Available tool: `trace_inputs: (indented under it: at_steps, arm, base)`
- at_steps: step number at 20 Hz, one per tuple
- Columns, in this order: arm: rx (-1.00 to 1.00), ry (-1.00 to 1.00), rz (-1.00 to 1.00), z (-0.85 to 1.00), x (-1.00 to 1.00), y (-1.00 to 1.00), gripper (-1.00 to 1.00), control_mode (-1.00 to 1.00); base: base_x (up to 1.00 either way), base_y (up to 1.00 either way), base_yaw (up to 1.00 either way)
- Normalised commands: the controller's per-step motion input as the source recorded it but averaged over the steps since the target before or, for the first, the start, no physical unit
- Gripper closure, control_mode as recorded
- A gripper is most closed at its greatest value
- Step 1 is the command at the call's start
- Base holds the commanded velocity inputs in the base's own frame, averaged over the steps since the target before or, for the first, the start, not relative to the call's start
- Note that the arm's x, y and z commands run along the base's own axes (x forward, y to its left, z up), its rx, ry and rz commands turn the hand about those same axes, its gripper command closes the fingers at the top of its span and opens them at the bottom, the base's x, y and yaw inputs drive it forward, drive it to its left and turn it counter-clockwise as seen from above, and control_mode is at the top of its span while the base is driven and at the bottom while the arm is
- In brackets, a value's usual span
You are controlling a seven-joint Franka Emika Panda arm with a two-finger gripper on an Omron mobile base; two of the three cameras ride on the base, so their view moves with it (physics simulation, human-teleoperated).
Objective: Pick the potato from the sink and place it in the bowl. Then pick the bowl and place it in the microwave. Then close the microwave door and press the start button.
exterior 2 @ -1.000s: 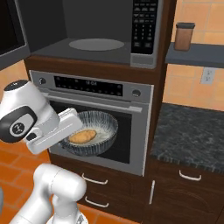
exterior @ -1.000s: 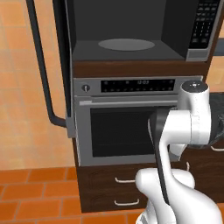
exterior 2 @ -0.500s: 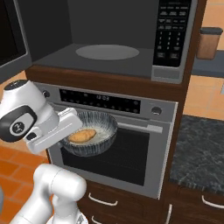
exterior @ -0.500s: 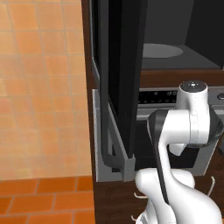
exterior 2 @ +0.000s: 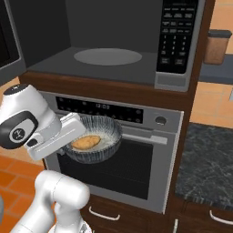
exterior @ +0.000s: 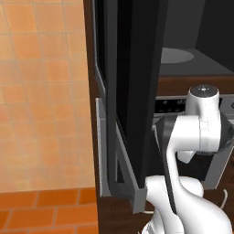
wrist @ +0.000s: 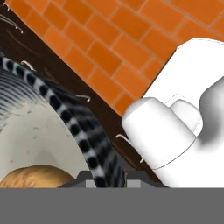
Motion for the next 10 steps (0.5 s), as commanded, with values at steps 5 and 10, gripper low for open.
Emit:
trace_inputs:
  at_steps: [5, 10]
  arm:
    - [0.00, 0.00, 0.00, 0.00, 0.00, 0.00, 1.00, 1.00]
    - [0.00, 0.00, 0.00, 0.00, 0.00, 0.00, 1.00, 1.00]
  base:
    - [0.04, -0.03, -0.01]
    - [0.36, 0.03, -0.01]
